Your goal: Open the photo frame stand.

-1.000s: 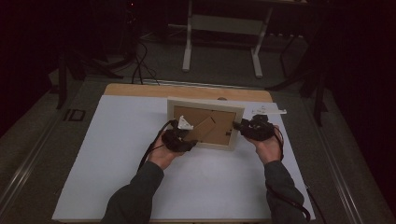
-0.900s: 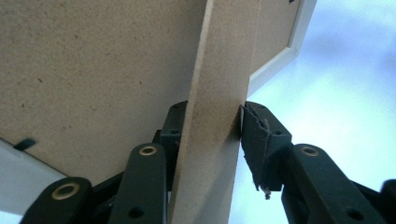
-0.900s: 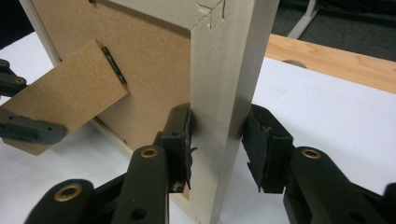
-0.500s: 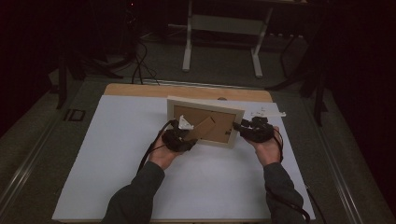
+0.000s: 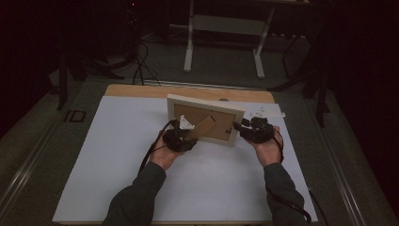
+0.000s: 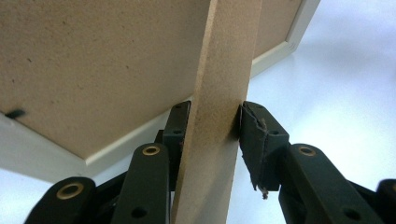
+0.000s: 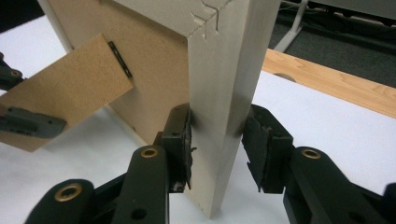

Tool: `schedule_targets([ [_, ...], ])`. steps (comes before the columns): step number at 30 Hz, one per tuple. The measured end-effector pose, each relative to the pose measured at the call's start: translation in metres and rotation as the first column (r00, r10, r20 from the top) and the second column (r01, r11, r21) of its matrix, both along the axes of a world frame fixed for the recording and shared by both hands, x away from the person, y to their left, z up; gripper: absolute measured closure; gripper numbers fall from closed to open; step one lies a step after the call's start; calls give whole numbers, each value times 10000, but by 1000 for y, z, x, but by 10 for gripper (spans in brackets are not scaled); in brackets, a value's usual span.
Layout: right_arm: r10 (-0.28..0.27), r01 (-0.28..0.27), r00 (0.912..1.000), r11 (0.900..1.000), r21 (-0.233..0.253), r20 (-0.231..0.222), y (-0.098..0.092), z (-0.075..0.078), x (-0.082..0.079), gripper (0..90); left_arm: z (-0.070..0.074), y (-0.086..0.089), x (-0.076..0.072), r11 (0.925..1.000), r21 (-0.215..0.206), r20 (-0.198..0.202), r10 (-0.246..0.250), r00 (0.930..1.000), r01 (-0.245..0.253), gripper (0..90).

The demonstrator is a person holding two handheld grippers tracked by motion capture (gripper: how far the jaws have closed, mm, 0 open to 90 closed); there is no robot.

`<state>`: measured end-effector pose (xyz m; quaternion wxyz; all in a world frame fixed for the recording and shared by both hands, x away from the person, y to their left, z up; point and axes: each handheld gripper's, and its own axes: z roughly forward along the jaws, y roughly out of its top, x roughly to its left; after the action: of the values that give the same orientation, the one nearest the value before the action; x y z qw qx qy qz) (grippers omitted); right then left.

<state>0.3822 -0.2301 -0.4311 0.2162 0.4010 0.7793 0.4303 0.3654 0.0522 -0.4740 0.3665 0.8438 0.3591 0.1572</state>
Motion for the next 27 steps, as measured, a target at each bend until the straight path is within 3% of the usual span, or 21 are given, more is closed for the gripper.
schedule_targets([
  [10, -4, 4, 10000, 9999, -135, 16, 3, -1, 1, 627, -1, -1, 0, 9999, 152, 69, 52, 10000, -53, 659],
  [27, 297, -293, 9994, 9992, -260, 163, 2, -2, -9, 625, -1, -4, -15, 9992, 209, 343, -358, 9988, 351, 673],
])
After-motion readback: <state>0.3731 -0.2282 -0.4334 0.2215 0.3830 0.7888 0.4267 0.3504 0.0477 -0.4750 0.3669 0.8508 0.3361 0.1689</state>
